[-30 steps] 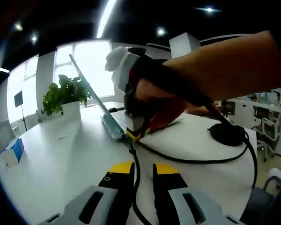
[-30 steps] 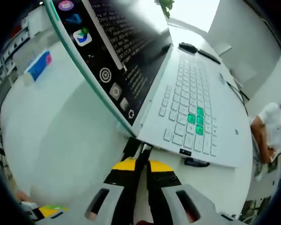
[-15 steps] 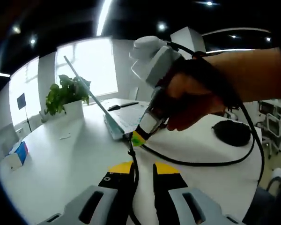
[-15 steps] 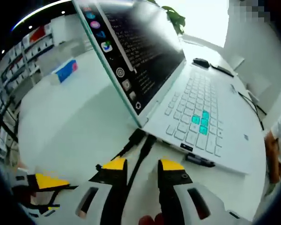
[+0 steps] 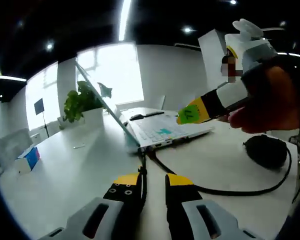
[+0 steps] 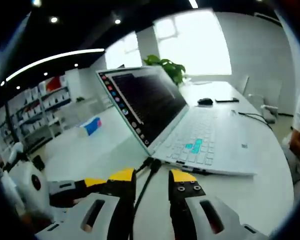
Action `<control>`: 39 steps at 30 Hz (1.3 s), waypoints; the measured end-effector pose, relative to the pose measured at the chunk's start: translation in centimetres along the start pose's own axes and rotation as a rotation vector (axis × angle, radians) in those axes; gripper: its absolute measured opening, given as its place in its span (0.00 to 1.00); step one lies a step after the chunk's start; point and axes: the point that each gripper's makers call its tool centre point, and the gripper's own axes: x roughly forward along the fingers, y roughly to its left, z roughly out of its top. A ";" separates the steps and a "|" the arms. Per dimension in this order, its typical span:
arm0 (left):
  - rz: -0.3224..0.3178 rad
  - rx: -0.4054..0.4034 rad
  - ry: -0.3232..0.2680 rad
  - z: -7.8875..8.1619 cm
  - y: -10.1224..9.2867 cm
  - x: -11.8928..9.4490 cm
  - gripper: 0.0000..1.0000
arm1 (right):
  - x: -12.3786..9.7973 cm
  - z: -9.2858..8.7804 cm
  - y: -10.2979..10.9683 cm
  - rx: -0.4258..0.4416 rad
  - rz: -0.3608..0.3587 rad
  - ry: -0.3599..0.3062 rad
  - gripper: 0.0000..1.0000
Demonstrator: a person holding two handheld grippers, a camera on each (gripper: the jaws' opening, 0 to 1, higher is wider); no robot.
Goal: Pick up the network cable connector, insert into the computer network port
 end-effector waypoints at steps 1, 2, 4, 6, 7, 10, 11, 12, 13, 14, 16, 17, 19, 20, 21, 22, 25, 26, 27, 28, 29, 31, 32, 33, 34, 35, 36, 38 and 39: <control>0.002 0.008 0.005 -0.1 0.0 0.0 0.20 | -0.3 0.2 0.2 -0.011 0.008 -0.023 0.26; 0.004 0.018 0.007 0.0 0.3 0.1 0.20 | -0.6 0.3 0.4 -0.013 0.017 -0.041 0.26; 0.014 0.022 0.004 0.0 0.6 0.1 0.20 | -1.0 0.1 0.6 -0.008 0.021 -0.054 0.26; 0.022 0.021 0.001 0.1 1.1 0.0 0.20 | -0.6 0.3 0.4 -0.002 0.037 -0.073 0.26; 0.023 0.022 0.002 0.1 1.2 -0.1 0.20 | -0.6 0.2 0.4 0.002 0.042 -0.082 0.26; 0.029 0.028 -0.006 0.4 1.6 -0.3 0.20 | -0.7 0.0 0.6 0.014 0.052 -0.107 0.26; 0.029 0.032 -0.007 0.5 1.7 -0.4 0.20 | -0.6 -0.1 0.6 0.017 0.054 -0.111 0.26; 0.026 0.039 -0.010 0.6 1.8 -0.6 0.20 | -0.6 -0.2 0.6 0.019 0.057 -0.111 0.26; 0.024 0.040 -0.010 0.6 1.8 -0.6 0.20 | -0.6 -0.2 0.5 0.028 0.059 -0.118 0.26; 0.023 0.043 -0.011 0.6 1.7 -0.7 0.20 | -0.6 -0.3 0.5 0.033 0.062 -0.122 0.26; 0.022 0.052 -0.015 0.7 1.7 -0.9 0.20 | -0.8 -0.4 0.3 0.042 0.066 -0.128 0.26; 0.020 0.057 -0.017 0.7 1.6 -1.1 0.20 | -0.9 -0.4 0.2 0.049 0.068 -0.134 0.26; 0.018 0.060 -0.026 0.9 1.6 -1.3 0.20 | -1.0 -0.4 -0.2 0.052 0.069 -0.141 0.26; 0.015 0.064 -0.029 1.0 1.4 -1.5 0.20 | -1.1 -0.4 -0.3 0.050 0.068 -0.143 0.26; 0.013 0.065 -0.033 1.1 1.4 -1.6 0.20 | -1.2 -0.4 -0.5 0.051 0.068 -0.147 0.26; 0.010 0.067 -0.041 1.3 1.3 -1.6 0.20 | -1.4 -0.3 -0.7 0.054 0.072 -0.151 0.26; 0.006 0.072 -0.061 1.7 1.3 -1.5 0.20 | -2.3 -0.2 -1.4 0.043 0.073 -0.165 0.26; 0.008 0.073 -0.068 1.8 1.3 -1.5 0.20 | -2.5 -0.2 -1.5 0.038 0.074 -0.167 0.26; 0.006 0.074 -0.070 1.9 1.2 -1.5 0.20 | -2.8 -0.2 -1.6 0.034 0.076 -0.171 0.26; 0.003 0.077 -0.074 1.9 1.2 -1.5 0.20 | -3.0 -0.2 -1.8 0.030 0.076 -0.174 0.26; -0.006 0.083 -0.091 2.1 1.0 -1.7 0.20 | -3.5 -0.3 -1.9 0.012 0.077 -0.179 0.26; -0.011 0.092 -0.097 2.1 0.9 -1.9 0.20 | -4.2 -0.2 -2.2 -0.001 0.072 -0.189 0.26; -0.015 0.102 -0.096 2.0 0.9 -2.0 0.20 | -4.5 -0.2 -2.3 -0.007 0.073 -0.195 0.26; -0.014 0.109 -0.093 1.9 0.9 -2.1 0.20 | -4.9 -0.2 -2.5 -0.009 0.072 -0.201 0.26; -0.014 0.119 -0.089 1.7 0.9 -2.3 0.20 | -5.2 -0.1 -2.6 -0.015 0.071 -0.207 0.26; -0.014 0.124 -0.088 1.6 0.9 -2.4 0.20 | -5.4 -0.1 -2.7 -0.021 0.070 -0.212 0.26; -0.016 0.129 -0.090 1.5 1.0 -2.6 0.20 | -5.7 0.0 -2.9 -0.026 0.068 -0.216 0.26; -0.015 0.128 -0.092 1.4 1.2 -2.9 0.20 | -6.2 -0.1 -3.0 -0.034 0.067 -0.224 0.26; -0.015 0.126 -0.093 1.3 1.4 -3.0 0.20 | -6.5 -0.2 -3.1 -0.038 0.069 -0.226 0.26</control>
